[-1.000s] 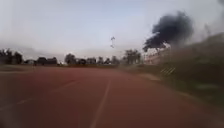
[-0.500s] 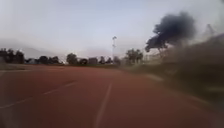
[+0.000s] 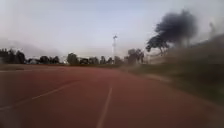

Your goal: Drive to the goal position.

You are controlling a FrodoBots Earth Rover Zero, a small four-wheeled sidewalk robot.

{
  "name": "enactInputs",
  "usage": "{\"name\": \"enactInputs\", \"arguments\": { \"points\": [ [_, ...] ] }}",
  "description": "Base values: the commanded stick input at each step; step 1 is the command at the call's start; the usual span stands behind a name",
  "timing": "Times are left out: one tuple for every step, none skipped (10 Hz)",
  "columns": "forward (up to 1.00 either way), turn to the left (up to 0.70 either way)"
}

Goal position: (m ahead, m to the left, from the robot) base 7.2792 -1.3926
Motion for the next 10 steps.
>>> {"name": "enactInputs", "arguments": {
  "points": [
    [0.70,0.00],
    [0.70,-0.32],
    [0.70,-0.32],
    [0.70,-0.32],
    [0.70,-0.33],
    [0.70,-0.32],
    [0.70,-0.32],
    [0.70,-0.32],
    [0.70,-0.32],
    [0.70,-0.32]
  ]
}}
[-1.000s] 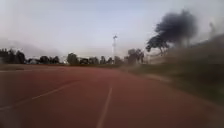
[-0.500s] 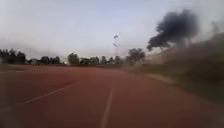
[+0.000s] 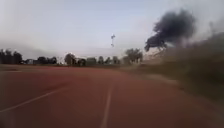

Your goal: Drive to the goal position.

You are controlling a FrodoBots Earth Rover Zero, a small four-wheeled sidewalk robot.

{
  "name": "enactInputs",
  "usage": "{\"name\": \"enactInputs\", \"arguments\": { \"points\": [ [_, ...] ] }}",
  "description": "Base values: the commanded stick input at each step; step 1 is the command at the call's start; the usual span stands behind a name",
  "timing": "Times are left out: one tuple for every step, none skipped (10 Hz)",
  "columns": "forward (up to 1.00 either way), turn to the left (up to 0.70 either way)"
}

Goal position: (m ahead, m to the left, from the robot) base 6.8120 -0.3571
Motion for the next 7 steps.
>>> {"name": "enactInputs", "arguments": {
  "points": [
    [0.70,-0.32],
    [0.70,-0.32],
    [0.70,-0.33],
    [0.70,-0.32],
    [0.70,-0.32],
    [0.70,-0.32],
    [0.70,-0.31]
  ]
}}
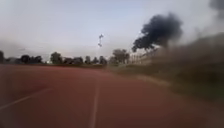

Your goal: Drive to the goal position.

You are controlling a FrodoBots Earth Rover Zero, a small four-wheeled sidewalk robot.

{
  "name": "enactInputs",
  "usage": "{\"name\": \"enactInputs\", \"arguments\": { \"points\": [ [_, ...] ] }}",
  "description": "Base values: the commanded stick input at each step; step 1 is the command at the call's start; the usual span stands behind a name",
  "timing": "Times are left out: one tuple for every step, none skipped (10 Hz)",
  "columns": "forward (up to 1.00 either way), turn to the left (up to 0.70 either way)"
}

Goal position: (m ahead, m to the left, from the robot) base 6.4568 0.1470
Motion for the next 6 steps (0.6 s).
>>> {"name": "enactInputs", "arguments": {
  "points": [
    [0.70,-0.27],
    [0.70,0.00],
    [0.70,0.00],
    [0.70,0.00],
    [0.70,0.00],
    [0.70,0.00]
  ]
}}
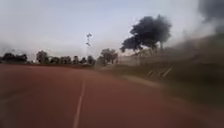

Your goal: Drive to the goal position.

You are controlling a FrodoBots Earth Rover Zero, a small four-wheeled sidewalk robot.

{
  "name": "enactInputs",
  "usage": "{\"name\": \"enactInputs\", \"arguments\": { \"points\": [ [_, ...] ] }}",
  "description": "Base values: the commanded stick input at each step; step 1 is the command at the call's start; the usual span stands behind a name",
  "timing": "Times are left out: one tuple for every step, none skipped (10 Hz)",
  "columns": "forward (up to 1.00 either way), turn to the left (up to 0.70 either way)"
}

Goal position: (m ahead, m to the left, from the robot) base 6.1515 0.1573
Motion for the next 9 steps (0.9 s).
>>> {"name": "enactInputs", "arguments": {
  "points": [
    [0.70,0.00],
    [0.70,0.00],
    [0.70,0.00],
    [0.70,0.00],
    [0.70,0.00],
    [0.70,0.00],
    [0.70,0.00],
    [0.70,0.00],
    [0.70,0.00]
  ]
}}
